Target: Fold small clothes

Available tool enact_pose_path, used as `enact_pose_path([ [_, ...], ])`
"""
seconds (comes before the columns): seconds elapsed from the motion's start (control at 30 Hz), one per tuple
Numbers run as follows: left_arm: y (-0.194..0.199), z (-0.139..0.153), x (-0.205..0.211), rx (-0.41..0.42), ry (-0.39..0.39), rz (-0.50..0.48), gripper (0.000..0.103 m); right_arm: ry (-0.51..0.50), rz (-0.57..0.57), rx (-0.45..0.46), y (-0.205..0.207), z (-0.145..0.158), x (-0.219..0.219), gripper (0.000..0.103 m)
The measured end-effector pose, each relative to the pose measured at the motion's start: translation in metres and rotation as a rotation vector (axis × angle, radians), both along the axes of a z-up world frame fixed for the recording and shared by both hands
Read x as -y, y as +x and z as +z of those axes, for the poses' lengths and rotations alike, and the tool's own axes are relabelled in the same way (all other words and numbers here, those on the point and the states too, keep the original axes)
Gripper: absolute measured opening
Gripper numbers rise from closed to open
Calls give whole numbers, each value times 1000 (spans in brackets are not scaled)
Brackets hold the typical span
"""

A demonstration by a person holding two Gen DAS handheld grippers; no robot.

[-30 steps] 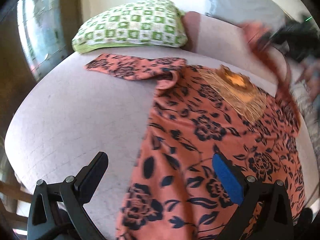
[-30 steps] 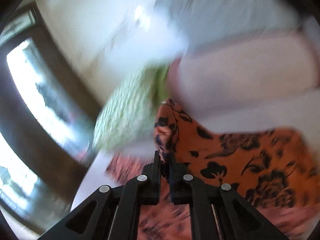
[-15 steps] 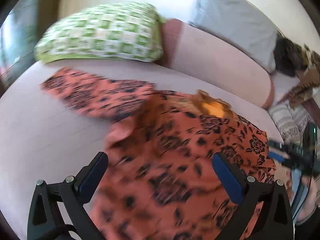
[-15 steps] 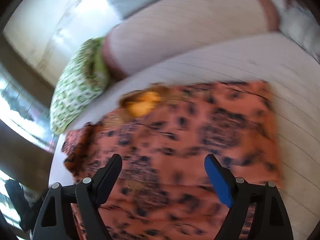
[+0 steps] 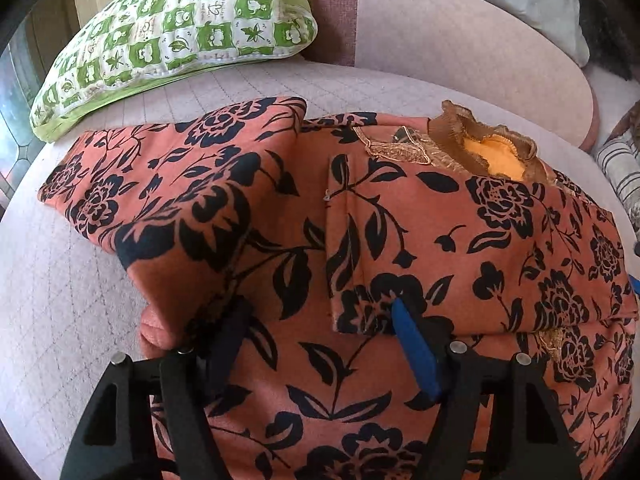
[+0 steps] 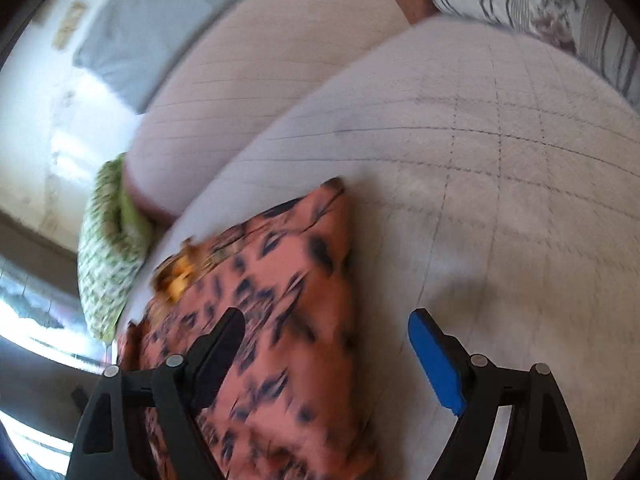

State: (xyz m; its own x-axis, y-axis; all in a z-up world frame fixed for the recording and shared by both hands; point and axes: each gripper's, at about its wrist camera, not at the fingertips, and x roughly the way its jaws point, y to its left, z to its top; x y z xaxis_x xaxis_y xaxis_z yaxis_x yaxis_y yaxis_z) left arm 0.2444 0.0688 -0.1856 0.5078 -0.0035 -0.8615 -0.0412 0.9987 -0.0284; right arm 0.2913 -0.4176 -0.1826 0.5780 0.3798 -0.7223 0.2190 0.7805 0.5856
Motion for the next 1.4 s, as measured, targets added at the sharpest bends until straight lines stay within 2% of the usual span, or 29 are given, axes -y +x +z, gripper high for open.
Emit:
enact_pose_path([
  [0.07, -1, -3, 2, 7, 11, -2, 75, -12, 35, -15, 18, -3, -2, 83],
  [0.1, -1, -4, 3, 12, 18, -7, 76, -11, 56, -11, 24, -1, -4, 61],
  [0.13, -2, -5, 4, 19, 24, -10, 76, 21, 96, -16, 31, 0, -7, 8],
  [0.17, 0, -3, 6, 20, 25, -11, 76, -24, 123, -23, 36, 6, -15, 8],
  [0.27, 1, -4, 9, 30, 32, -10, 77, -189, 138, 56, 36, 35, -33, 8],
  [0.3, 0, -5, 11, 34, 38, -8, 79, -256, 130, 53, 37, 33, -38, 8],
  [0.33, -2, -4, 11, 37, 40, -7, 79, -335, 131, -3, 41, 19, -42, 8],
  [0.37, -3, -4, 12, 36, 43, -6, 79, -416, 129, -44, 44, 7, -46, 12],
  [0.4, -4, -5, 12, 32, 43, -6, 79, -454, 122, -34, 40, 2, -48, 20],
  [0.43, -2, -5, 12, 28, 38, -8, 79, -452, 113, -14, 36, 4, -48, 26],
  [0.53, 2, -4, 8, 25, 32, -30, 80, -418, 55, 21, 16, 28, -45, 28],
  [0.57, 3, -5, 8, 27, 31, -33, 80, -400, 25, 65, 4, 42, -41, 28],
  [0.67, 4, -5, 7, 29, 29, -30, 81, -195, 118, 173, -24, 63, -55, 37],
  [0.7, 5, -4, 7, 26, 28, -32, 81, -139, 142, 173, -28, 57, -58, 55],
  [0.73, 5, -3, 6, 20, 21, -37, 81, -101, 163, 160, -30, 45, -60, 78],
  [0.77, 5, 0, 3, 7, 1, -40, 80, -136, 160, 52, -23, 16, -59, 81],
  [0.8, 4, 3, -1, -2, -21, -36, 80, -151, 135, -68, -17, -11, -52, 76],
  [0.83, -1, 9, -6, -1, -44, -29, 80, -120, 93, -88, -19, -21, -41, 60],
  [0.87, -7, 18, -13, 21, -60, -24, 80, -102, 41, -48, -25, -13, -33, 59],
  [0.93, -26, 38, -31, 99, -88, -16, 80, -92, 43, 38, -34, 19, -33, 59],
  [0.97, -33, 43, -39, 115, -98, -9, 80, -138, 67, 118, -40, 39, -40, 61],
  [1.03, -45, 49, -56, 135, -107, 27, 80, -140, 130, 179, -45, 47, -51, 83],
  [1.07, -50, 52, -67, 148, -125, 53, 80, -124, 170, 173, -46, 41, -53, 86],
  [1.1, -53, 53, -80, 153, -143, 87, 80, -145, 180, 121, -39, 25, -53, 86],
  [1.13, -56, 53, -92, 153, -159, 119, 80, -196, 159, -41, -30, -8, -48, 84],
  [1.17, -58, 51, -109, 150, -189, 159, 80, -181, 144, -90, -29, -23, -48, 80],
  [1.23, -57, 46, -140, 138, -262, 227, 80, -182, 101, 22, -44, -4, -47, 79],
  [1.33, -46, 33, -191, 128, -380, 367, 80, -253, 148, 54, -54, 10, -58, 79],
  [1.4, -36, 20, -223, 114, -508, 468, 80, -304, 171, 39, -56, 8, -64, 79],
])
